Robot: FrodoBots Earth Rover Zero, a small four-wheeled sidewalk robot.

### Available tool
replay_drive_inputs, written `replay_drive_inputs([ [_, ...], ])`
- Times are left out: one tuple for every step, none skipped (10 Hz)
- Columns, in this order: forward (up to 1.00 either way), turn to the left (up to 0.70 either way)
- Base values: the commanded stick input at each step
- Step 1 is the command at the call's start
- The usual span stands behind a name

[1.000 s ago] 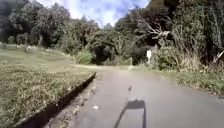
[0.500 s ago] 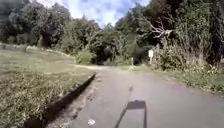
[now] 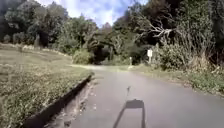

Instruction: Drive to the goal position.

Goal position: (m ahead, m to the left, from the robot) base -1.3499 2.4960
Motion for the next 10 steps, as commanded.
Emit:
replay_drive_inputs([
  [0.7,-0.17],
  [0.7,-0.16],
  [0.7,-0.08],
  [0.7,-0.07],
  [0.7,0.0],
  [0.7,0.0],
  [0.7,0.0],
  [0.7,0.0],
  [0.7,0.0],
  [0.7,0.0],
])
